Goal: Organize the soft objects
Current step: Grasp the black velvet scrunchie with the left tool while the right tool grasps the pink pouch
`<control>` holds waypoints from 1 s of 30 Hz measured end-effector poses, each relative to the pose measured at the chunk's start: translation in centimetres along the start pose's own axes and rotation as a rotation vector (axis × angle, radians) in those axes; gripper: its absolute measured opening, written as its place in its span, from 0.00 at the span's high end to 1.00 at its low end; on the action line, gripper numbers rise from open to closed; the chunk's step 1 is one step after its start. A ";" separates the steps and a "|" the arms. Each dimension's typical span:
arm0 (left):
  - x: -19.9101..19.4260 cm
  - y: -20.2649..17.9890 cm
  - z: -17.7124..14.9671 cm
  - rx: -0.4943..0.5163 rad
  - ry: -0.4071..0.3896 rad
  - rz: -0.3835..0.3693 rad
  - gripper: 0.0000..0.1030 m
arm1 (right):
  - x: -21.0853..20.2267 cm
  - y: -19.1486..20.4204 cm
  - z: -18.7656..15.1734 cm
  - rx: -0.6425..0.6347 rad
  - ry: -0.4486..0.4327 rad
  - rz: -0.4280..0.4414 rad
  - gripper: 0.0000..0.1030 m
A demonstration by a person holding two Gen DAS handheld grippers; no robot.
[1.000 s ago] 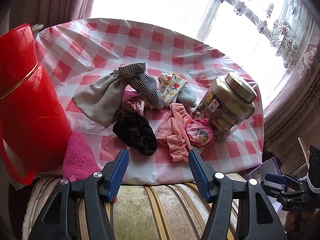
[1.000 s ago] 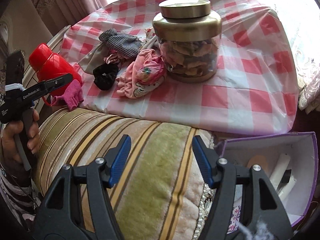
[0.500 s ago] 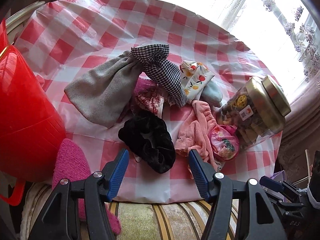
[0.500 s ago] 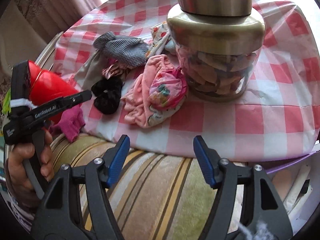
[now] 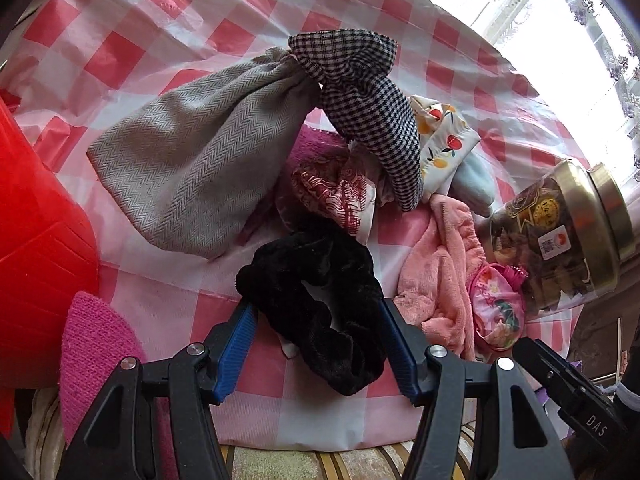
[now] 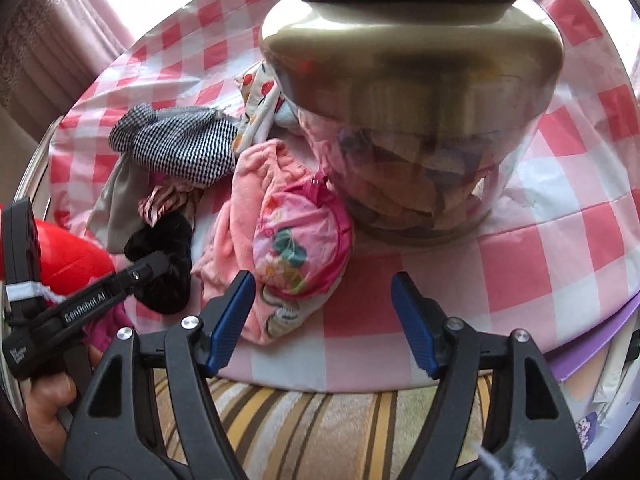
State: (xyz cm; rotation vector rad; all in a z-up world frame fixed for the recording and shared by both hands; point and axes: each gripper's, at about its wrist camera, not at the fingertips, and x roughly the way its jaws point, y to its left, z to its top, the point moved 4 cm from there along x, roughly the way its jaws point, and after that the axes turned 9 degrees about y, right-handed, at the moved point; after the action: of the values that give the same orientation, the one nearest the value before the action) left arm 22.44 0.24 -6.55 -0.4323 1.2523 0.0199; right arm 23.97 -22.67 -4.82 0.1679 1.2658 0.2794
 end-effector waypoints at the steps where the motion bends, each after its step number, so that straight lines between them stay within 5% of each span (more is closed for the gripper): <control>1: 0.2 0.0 0.1 0.004 -0.001 0.005 0.41 | 0.1 0.1 0.1 0.006 -0.007 0.000 0.29; 6: 1.5 0.3 0.1 0.006 0.032 -0.017 0.50 | 1.0 -0.1 0.6 0.061 -0.022 0.011 0.31; 16: 1.6 -0.2 0.0 0.038 0.009 -0.067 0.84 | 1.2 -0.4 0.8 0.110 -0.071 0.085 0.73; 30: -1.5 0.6 -1.3 0.012 -0.073 -0.123 0.87 | -2.6 -1.8 -1.1 0.104 -0.122 0.159 0.86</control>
State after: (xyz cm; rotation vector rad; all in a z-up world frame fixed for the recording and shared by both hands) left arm 20.64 0.71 -5.68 -0.4934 1.1516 -0.0757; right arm 22.46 -25.13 -3.28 0.3705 1.1484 0.3350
